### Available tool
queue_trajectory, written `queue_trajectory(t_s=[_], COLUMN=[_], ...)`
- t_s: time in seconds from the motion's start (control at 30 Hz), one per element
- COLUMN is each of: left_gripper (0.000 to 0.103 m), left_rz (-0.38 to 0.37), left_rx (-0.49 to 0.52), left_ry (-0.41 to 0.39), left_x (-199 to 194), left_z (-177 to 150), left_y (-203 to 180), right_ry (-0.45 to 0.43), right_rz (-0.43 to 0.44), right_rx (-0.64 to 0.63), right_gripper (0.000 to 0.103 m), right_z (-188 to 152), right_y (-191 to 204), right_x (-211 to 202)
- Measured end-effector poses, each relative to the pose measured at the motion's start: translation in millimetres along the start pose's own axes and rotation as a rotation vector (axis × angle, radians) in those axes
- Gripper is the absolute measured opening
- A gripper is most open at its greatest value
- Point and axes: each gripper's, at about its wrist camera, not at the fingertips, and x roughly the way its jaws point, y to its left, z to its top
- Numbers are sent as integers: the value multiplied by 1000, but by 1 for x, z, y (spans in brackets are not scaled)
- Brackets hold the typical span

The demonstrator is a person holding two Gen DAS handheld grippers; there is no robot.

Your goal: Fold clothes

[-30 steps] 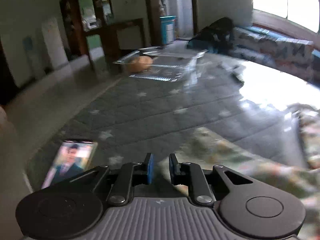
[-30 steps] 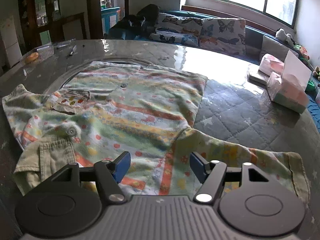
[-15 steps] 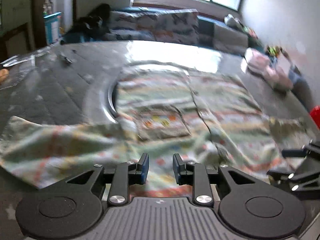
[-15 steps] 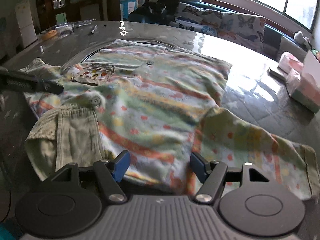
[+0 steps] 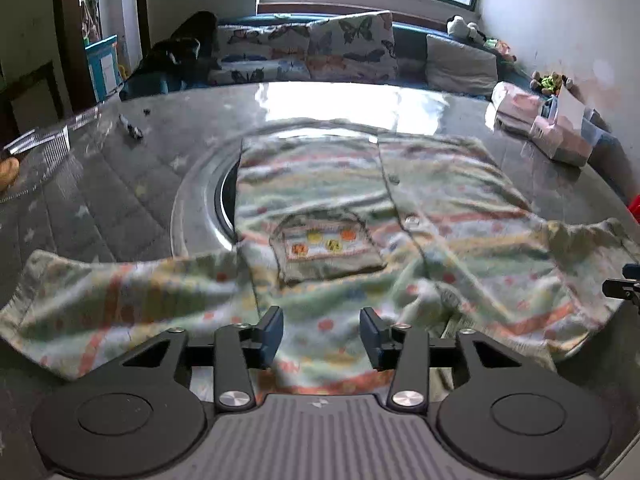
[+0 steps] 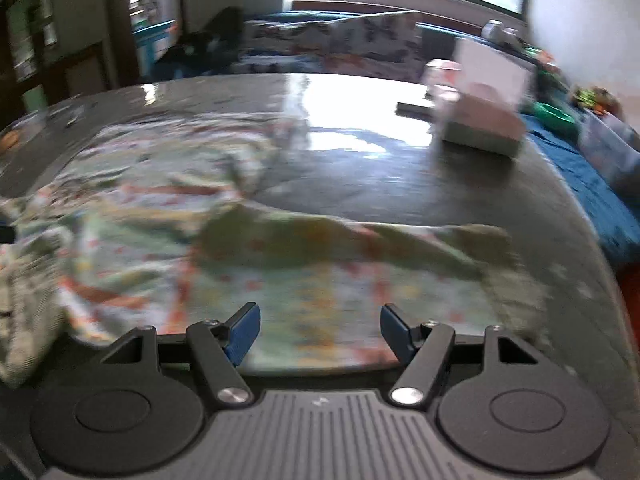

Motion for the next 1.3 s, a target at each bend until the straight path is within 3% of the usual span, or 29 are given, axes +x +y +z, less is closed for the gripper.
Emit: queue_trajectory(t_s=[0.27, 0.5, 0.73, 1.0, 1.1, 1.23, 1.3], left_gripper=[50, 52, 56, 61, 62, 64, 65], left_rz=[-44, -79, -108, -106, -93, -85, -85], left_rx=[24, 57, 76, 79, 68, 56, 56], left_ry=[-15, -1, 13, 18, 25, 33, 33], left_x=[0, 5, 13, 13, 15, 17, 17], left_z=[15, 15, 14, 9, 7, 6, 4], left_y=[-30, -57, -76, -79, -75, -72, -70], right_ry=[-48, -34, -45, -78, -84, -87, -91], right_rz=[-146, -248, -245, -230, -229, -195, -183], right_rx=[132, 199, 308, 362, 365, 374, 377], right_gripper=[67, 62, 54, 44, 36, 13, 8], right_z=[15, 9, -13, -16, -16, -15, -14], right_y=[-61, -97, -120, -117, -113, -110, -107], right_x=[16, 25, 9, 11, 11, 10, 8])
